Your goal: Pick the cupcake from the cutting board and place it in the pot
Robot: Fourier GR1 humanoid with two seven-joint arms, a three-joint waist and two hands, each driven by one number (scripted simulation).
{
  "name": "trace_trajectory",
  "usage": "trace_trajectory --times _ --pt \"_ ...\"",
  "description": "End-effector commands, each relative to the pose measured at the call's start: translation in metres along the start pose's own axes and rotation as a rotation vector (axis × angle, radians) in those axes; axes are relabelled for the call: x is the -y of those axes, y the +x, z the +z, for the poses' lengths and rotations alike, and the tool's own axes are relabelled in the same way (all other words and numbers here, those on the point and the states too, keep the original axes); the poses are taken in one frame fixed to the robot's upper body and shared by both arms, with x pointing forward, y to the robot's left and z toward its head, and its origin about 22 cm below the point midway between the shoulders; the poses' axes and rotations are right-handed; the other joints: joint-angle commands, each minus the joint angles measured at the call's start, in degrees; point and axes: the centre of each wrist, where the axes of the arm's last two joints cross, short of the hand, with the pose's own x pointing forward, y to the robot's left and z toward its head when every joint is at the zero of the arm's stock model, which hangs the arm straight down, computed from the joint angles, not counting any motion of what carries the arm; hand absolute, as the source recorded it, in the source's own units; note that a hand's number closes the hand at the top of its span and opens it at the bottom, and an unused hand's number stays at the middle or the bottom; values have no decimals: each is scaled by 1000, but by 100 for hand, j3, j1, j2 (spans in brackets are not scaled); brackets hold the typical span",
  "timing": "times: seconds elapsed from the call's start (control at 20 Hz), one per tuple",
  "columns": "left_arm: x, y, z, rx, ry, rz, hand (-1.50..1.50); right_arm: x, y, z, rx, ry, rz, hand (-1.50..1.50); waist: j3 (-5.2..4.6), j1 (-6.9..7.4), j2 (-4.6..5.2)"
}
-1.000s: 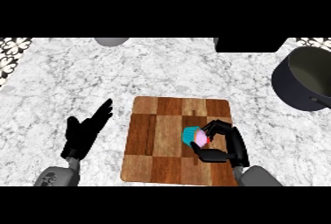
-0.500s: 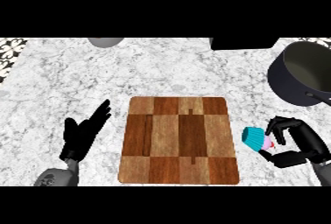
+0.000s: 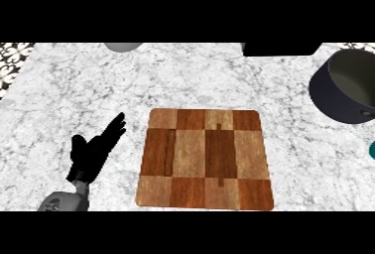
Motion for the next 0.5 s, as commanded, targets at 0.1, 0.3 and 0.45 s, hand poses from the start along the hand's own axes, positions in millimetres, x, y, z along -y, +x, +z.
trace_trajectory --times 0.1,0.3,0.45 --pt "3 3 -1 13 -21 -2 0 66 27 31 159 -22 71 150 2 103 4" --pt "8 3 -1 11 -33 -1 0 83 35 43 160 -17 128 150 -12 182 -5" --pt "12 6 -3 10 -61 -7 0 93 42 37 173 -40 178 150 -23 327 17"
